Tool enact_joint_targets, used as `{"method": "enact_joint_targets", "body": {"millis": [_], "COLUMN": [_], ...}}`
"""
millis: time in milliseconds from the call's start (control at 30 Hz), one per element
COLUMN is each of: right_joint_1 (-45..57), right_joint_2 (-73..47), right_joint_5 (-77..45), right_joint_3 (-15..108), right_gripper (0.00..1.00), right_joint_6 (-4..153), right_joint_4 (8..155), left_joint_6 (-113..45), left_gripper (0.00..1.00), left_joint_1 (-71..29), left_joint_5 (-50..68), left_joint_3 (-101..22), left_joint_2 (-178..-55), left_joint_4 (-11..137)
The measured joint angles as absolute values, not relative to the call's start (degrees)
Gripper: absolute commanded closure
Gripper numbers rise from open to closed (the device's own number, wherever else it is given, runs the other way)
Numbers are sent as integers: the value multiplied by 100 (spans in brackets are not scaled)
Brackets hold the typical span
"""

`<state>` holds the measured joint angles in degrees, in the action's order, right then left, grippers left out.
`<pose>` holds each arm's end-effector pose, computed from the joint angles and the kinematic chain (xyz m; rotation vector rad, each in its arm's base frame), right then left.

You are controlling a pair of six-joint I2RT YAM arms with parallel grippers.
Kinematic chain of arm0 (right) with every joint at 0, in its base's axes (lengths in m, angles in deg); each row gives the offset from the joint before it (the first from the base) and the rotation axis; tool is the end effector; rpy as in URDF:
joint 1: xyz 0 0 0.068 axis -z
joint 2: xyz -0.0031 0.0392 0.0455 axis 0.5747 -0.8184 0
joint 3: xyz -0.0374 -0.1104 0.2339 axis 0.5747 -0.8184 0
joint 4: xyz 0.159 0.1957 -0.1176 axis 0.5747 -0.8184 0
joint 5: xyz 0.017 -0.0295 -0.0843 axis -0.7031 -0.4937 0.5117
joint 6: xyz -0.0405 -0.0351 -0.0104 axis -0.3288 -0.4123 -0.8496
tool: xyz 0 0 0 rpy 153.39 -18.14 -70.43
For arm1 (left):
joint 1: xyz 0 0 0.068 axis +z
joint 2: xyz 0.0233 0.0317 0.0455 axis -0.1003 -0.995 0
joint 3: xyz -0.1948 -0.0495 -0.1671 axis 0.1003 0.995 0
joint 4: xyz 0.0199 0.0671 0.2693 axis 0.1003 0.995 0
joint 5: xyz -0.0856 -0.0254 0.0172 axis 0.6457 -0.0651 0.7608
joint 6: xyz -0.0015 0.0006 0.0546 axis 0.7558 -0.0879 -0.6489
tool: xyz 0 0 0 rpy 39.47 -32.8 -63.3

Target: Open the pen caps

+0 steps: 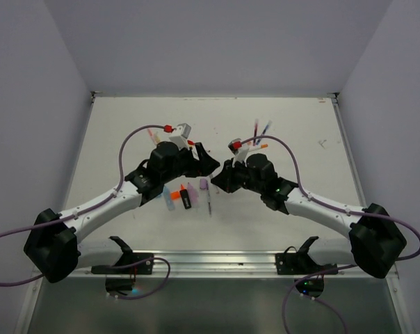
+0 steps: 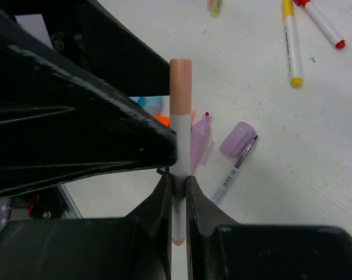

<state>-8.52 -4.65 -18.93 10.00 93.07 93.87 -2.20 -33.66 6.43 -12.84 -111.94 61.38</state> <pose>0.2128 0.2116 0.2194 -0.4551 2.0176 0.9486 0.2314 -0.1949 0.2561 0.0073 2.0839 -1.0227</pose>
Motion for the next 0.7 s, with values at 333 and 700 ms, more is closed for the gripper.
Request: {"method": "enact_joint_targets", "body": {"millis": [333,700], "right_joint_1": [-1103,-1195], "right_joint_2": [-502,-653], "right_joint_5": [-1930,-1976], "right_joint_3": [969,969], "right_gripper": [95,94], "right_joint_6": [9309,9309], "right_joint_4": [9809,9925], "left_joint_6": [62,233], "left_gripper": [49,94], "left_joint_1": [-3408,-3408], "left_joint_5": [-13,-280], "left_joint_3": [-1284,-1284], "left_joint_2": [-11272,-11272], "left_joint_4": [6274,6329]}}
